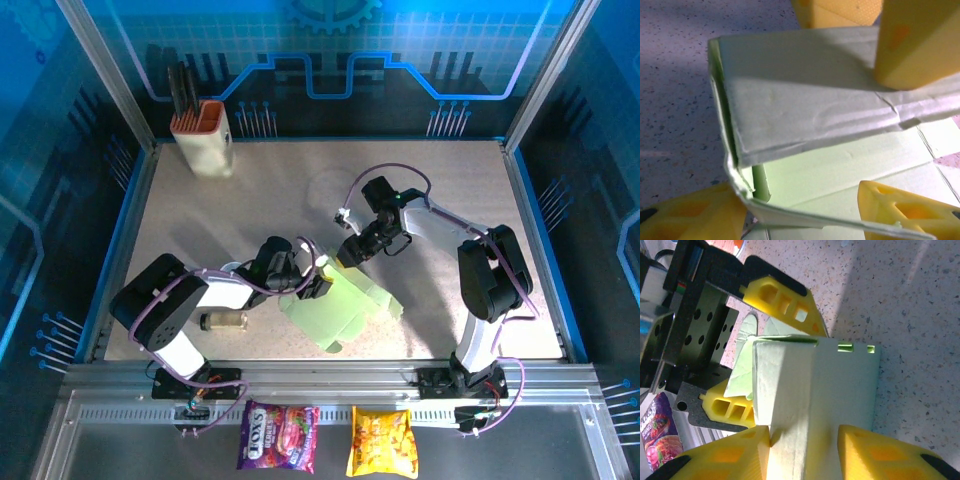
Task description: Fold the paper box
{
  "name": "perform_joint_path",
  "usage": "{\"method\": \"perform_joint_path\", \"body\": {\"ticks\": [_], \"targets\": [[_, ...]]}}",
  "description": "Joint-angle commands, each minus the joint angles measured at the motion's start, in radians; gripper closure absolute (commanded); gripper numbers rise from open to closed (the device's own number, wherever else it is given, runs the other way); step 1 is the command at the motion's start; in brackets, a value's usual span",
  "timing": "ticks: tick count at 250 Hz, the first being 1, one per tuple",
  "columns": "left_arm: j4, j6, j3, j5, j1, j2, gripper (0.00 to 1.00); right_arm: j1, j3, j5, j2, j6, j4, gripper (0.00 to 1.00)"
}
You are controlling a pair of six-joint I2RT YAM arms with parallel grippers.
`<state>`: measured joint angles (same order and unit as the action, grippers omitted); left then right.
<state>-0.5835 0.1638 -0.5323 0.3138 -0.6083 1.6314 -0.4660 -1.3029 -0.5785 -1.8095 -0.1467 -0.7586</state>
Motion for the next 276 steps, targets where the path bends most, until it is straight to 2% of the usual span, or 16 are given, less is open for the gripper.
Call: {"method": "perform_joint_path", "body": {"ticks": [1, 29, 59, 149, 161, 193, 237, 276], "targets": [[-0.018, -0.016, 0.023, 0.016, -0.021, -0.025, 0.4, -0.005, -0.017, 0.015, 0.011, 0.012, 0.014, 0.59], [-0.022, -0.025, 0.033, -0.002, -0.03, -0.04, 0.35, -0.006, -0.02, 0.018, 0.01, 0.014, 0.015, 0.59], [-0.033, -0.043, 0.056, -0.016, -0.031, -0.074, 0.35, -0.003, -0.018, 0.019, 0.01, 0.014, 0.013, 0.59], [0.011, -0.018, 0.062, -0.036, -0.031, -0.09, 0.49, -0.002, -0.021, 0.018, 0.011, 0.011, 0.007, 0.59], [0.009, -0.018, 0.061, -0.033, -0.031, -0.088, 0.46, -0.002, -0.021, 0.018, 0.01, 0.01, 0.007, 0.58], [0.012, -0.02, 0.062, -0.01, -0.032, -0.092, 0.31, -0.002, -0.022, 0.019, 0.011, 0.011, 0.004, 0.58], [0.059, -0.03, 0.07, -0.004, -0.035, -0.131, 0.26, -0.002, -0.024, 0.038, 0.016, 0.012, -0.001, 0.58], [0.134, -0.06, 0.077, -0.094, -0.053, -0.185, 0.24, 0.002, -0.024, 0.042, 0.016, 0.017, 0.002, 0.59]]}}
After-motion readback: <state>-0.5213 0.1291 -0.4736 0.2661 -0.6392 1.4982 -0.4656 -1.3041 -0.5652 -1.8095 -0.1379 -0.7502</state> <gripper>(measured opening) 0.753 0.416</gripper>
